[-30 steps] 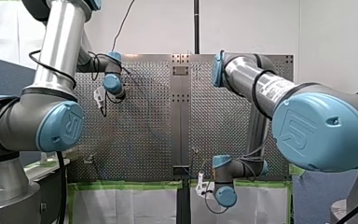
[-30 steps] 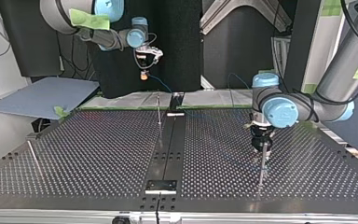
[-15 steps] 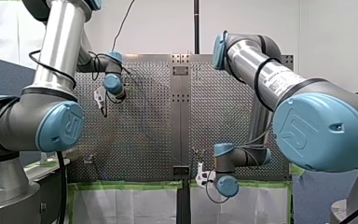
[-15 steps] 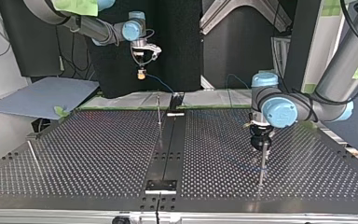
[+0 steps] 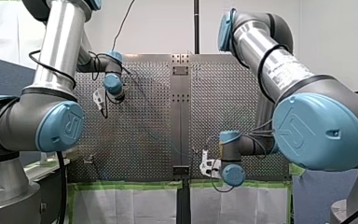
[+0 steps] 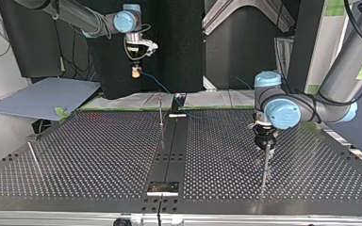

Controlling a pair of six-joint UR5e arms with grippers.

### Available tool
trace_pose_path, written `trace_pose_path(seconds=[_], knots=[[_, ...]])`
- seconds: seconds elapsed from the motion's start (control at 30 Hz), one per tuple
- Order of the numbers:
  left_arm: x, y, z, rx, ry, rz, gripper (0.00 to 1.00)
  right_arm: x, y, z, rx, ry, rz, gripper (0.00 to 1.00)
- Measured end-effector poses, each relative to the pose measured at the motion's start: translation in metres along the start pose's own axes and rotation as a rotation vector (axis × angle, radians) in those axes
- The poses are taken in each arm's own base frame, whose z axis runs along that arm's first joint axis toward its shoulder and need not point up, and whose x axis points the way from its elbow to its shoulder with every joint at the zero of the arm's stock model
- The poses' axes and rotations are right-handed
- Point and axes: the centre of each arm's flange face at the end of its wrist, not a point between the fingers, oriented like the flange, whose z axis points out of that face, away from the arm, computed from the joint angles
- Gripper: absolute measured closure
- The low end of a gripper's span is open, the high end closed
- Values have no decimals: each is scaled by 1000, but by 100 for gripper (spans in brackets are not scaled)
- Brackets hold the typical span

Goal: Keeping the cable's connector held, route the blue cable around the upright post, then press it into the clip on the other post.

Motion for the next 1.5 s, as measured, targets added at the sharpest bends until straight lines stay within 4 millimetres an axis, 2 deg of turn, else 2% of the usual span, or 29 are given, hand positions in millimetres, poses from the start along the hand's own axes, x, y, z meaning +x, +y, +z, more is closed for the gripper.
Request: trace_pose_path(seconds=[0.37, 0.53, 0.7, 0.9, 1.23, 1.5], knots=[[5, -1, -3, 56, 78, -108, 1, 29, 4, -35, 0, 7, -4, 100], [7, 1, -5, 54, 112, -155, 1, 45, 3, -38, 3, 31, -1, 100], [8, 8, -6, 28, 135, -206, 1, 50, 3, -38, 3, 38, -5, 100], [16, 19, -8, 24, 156, -266, 1, 48, 4, -38, 2, 35, -20, 100], [20, 22, -7, 46, 178, -374, 1, 15, 13, -39, -11, 12, -6, 100], [37, 34, -12, 56, 196, -457, 1, 9, 14, -39, -8, 6, -9, 100]])
